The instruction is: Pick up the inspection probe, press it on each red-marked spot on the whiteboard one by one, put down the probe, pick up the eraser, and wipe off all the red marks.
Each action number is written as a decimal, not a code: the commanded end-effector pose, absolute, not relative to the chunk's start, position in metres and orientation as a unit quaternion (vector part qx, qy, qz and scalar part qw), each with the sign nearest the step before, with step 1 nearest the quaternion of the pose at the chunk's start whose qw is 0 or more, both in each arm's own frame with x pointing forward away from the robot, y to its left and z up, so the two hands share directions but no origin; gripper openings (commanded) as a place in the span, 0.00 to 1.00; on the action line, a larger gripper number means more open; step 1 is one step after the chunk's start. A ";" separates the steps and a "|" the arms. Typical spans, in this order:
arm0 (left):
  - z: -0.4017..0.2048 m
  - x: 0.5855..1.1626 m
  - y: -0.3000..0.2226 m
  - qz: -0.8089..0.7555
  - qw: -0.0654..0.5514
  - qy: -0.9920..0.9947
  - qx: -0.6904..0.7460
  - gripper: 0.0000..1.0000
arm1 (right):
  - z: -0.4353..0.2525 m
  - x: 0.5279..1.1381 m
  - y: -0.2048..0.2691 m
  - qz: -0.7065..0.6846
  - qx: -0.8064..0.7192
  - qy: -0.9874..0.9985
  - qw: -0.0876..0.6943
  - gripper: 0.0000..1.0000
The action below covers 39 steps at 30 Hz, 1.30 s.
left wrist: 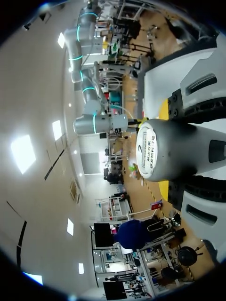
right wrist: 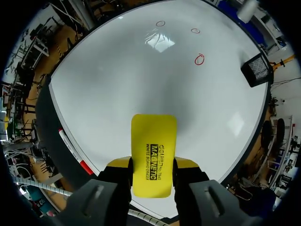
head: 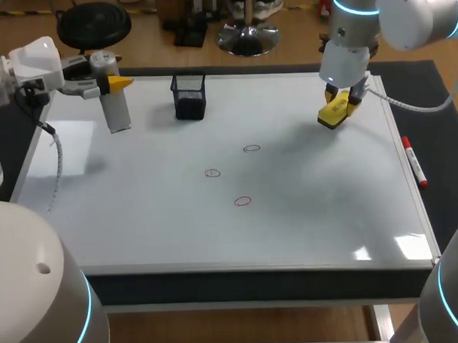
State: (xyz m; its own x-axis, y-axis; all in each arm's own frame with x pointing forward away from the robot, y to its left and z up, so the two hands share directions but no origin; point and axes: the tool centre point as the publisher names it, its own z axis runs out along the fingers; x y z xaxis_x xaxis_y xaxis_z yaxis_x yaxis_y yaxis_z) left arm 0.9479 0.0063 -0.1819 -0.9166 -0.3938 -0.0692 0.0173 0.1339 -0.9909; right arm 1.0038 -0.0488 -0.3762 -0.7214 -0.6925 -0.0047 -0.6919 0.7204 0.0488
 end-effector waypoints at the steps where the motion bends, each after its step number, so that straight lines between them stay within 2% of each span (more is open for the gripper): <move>1: -0.180 0.915 -0.008 -0.639 0.198 0.726 -0.161 0.00 | -0.375 1.004 -0.050 -0.022 0.374 -0.927 0.007 0.00; 14: -0.190 0.885 -0.053 -0.642 0.190 0.722 -0.175 0.00 | -0.375 1.004 -0.050 -0.022 0.374 -0.927 0.007 0.00; 39: -0.234 0.883 -0.131 -0.669 0.140 0.714 -0.152 0.00 | -0.375 1.004 -0.050 -0.022 0.374 -0.927 0.007 0.00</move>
State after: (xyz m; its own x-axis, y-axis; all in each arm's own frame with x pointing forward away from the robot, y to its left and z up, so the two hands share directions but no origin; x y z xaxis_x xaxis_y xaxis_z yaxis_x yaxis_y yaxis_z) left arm 0.8702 -0.1171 -0.2268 -0.9133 -0.4073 0.0026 -0.0309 0.0629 -0.9975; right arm 1.0038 -0.0489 -0.3763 -0.7214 -0.6925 -0.0049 -0.6918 0.7204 0.0487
